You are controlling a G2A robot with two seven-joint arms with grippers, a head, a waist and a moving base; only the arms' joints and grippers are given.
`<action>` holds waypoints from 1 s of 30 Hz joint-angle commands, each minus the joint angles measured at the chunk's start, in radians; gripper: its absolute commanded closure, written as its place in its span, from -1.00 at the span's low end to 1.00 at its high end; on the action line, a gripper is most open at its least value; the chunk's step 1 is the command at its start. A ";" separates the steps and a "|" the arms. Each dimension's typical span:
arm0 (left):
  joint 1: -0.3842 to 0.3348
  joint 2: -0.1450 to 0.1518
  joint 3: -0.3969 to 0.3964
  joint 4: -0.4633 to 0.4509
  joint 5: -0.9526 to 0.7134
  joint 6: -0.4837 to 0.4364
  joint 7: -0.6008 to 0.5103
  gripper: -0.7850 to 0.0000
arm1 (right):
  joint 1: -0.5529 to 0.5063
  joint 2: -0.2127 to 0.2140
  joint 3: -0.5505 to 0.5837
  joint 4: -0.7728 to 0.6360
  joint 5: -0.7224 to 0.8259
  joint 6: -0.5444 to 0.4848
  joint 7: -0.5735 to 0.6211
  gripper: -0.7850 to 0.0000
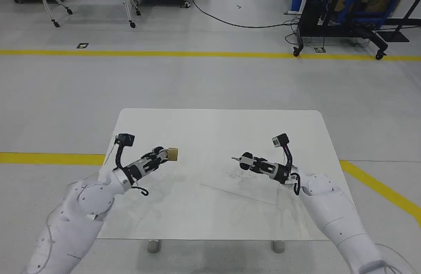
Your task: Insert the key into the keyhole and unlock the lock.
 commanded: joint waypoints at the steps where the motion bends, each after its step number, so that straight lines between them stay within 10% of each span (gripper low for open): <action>1: -0.078 -0.025 0.075 0.101 -0.188 -0.096 -0.067 1.00 | 0.000 0.000 0.000 0.000 0.000 0.000 0.000 1.00; 9: -0.344 -0.140 0.329 0.389 -0.464 -0.138 -0.274 1.00 | 0.000 0.000 0.000 0.000 0.000 0.000 0.000 1.00; 30: -0.322 -0.171 0.369 0.392 -0.603 -0.084 -0.485 1.00 | 0.148 -0.103 -0.185 0.067 0.174 0.041 -0.193 1.00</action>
